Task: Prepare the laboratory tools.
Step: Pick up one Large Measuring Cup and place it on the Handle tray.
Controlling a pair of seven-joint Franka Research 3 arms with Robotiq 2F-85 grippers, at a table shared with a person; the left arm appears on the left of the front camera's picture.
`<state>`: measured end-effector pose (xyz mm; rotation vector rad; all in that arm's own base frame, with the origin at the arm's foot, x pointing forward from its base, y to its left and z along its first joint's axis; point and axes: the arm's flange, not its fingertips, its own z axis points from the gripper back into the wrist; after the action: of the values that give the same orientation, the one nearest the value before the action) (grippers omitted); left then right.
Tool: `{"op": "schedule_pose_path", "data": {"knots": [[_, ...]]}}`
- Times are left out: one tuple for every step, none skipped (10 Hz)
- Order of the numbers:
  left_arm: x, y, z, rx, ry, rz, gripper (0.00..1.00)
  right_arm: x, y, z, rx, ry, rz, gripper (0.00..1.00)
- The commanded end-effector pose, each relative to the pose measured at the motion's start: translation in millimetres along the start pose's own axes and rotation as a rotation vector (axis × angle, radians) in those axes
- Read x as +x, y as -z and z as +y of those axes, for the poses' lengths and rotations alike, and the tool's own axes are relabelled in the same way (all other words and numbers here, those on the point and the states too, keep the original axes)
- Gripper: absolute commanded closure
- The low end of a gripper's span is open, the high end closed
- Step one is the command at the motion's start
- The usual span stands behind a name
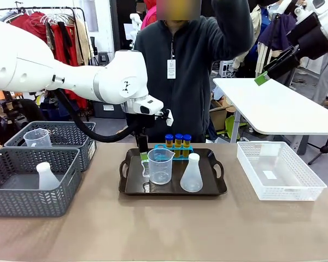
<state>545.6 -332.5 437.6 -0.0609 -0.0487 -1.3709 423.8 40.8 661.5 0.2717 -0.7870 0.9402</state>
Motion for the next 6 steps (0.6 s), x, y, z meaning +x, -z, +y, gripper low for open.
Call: {"op": "schedule_pose_path", "data": {"knots": [[1.1, 0.3, 2.2, 0.011, -0.004, -0.012, 0.00, 0.1, -1.1, -0.2, 0.003, -0.002, -0.008, 0.00], [1.1, 0.3, 2.2, 0.011, -0.004, -0.012, 0.00, 0.1, -1.1, -0.2, 0.003, -0.002, -0.008, 0.00], [1.1, 0.3, 2.2, 0.011, -0.004, -0.012, 0.00, 0.1, -1.1, -0.2, 0.003, -0.002, -0.008, 0.00], [1.1, 0.3, 2.2, 0.011, -0.004, -0.012, 0.00, 0.1, -1.1, -0.2, 0.003, -0.002, -0.008, 0.00], [1.1, 0.3, 2.2, 0.011, -0.004, -0.012, 0.00, 0.1, -1.1, -0.2, 0.003, -0.002, -0.008, 0.00], [1.1, 0.3, 2.2, 0.011, -0.004, -0.012, 0.00, 0.1, -1.1, -0.2, 0.003, -0.002, -0.008, 0.00]]}}
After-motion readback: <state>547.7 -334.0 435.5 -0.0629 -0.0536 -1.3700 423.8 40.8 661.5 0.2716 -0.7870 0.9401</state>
